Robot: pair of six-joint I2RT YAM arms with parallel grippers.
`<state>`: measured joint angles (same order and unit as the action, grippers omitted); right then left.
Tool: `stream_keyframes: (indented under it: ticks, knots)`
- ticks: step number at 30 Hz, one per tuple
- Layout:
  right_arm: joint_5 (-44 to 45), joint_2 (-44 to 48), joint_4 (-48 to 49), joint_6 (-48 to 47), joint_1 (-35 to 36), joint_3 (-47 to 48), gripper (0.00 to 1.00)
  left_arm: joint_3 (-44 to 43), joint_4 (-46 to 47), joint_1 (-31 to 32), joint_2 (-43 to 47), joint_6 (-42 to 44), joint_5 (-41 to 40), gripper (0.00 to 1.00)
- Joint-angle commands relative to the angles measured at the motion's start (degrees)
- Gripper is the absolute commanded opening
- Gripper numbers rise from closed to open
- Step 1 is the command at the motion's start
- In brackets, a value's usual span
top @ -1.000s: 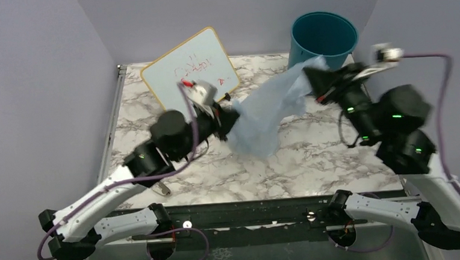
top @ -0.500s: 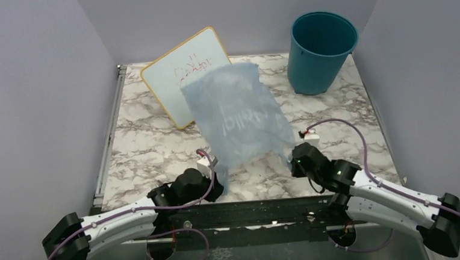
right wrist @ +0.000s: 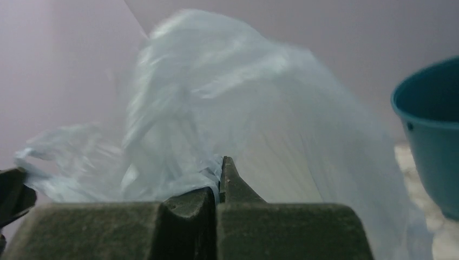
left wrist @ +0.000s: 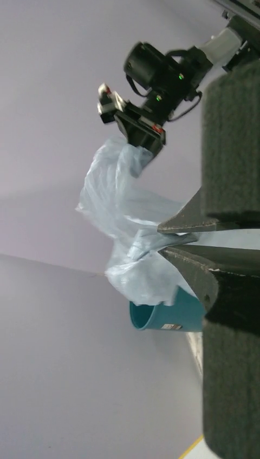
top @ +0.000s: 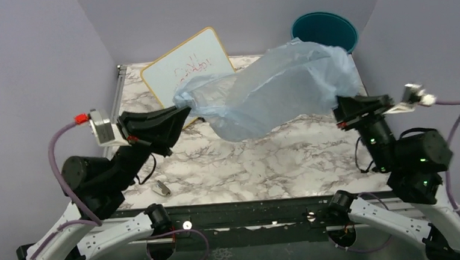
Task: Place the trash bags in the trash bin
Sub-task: Unfold the trash bag at the center of the board.
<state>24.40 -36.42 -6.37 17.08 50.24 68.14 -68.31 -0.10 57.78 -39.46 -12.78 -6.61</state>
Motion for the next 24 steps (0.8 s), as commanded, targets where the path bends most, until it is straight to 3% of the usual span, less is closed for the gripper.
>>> stream_keyframes:
  ticks: [1, 2, 3, 5, 7, 9, 13, 16, 18, 21, 24]
  knots:
    - [4.35, 0.00, -16.33, 12.21, 0.12, -20.22, 0.01, 25.62, -5.21, 0.05, 3.58, -9.11, 0.19, 0.11]
    - [5.79, -1.28, -27.31, 22.29, 0.12, -23.45, 0.01, 32.56, -5.37, 0.05, 3.85, -14.31, 2.15, 0.08]
    - [4.46, -2.46, -30.09, 27.90, 0.12, -27.23, 0.01, 38.95, -4.20, 0.13, 3.88, -20.20, 4.13, 0.07]
    - [-1.78, -3.35, -31.11, 31.93, 0.18, -32.89, 0.00, 51.75, -0.95, 0.30, 3.25, -29.65, 7.10, 0.05]
    - [-5.10, -2.38, -26.63, 30.56, 0.11, -33.99, 0.01, 52.80, -0.52, 0.42, 3.79, -30.96, 8.27, 0.04]
    - [-2.93, -1.92, -22.13, 24.36, 0.12, -29.21, 0.00, 45.12, -4.07, 0.41, 4.67, -24.75, 3.61, 0.05]
    - [6.65, -9.78, -14.42, 0.59, 0.11, -4.44, 0.01, 14.31, -12.88, 0.32, -3.33, -2.52, -10.30, 0.07]
    - [6.56, -19.93, -17.77, -8.90, 0.12, 22.88, 0.01, -10.20, -19.03, 0.32, -13.53, 7.19, -10.96, 0.08]
    - [4.06, -21.88, -17.54, -10.38, 0.12, 28.11, 0.01, -17.57, -20.15, 0.32, -16.46, 8.26, -7.73, 0.09]
    - [0.53, -13.96, -12.13, -6.85, 0.12, 12.39, 0.01, -6.80, -14.91, 0.32, -12.13, 3.83, -3.30, 0.11]
    - [0.96, -4.63, -17.63, 9.44, 0.08, -13.10, 0.01, 18.36, -11.25, 0.37, -3.20, -11.14, -1.66, 0.10]
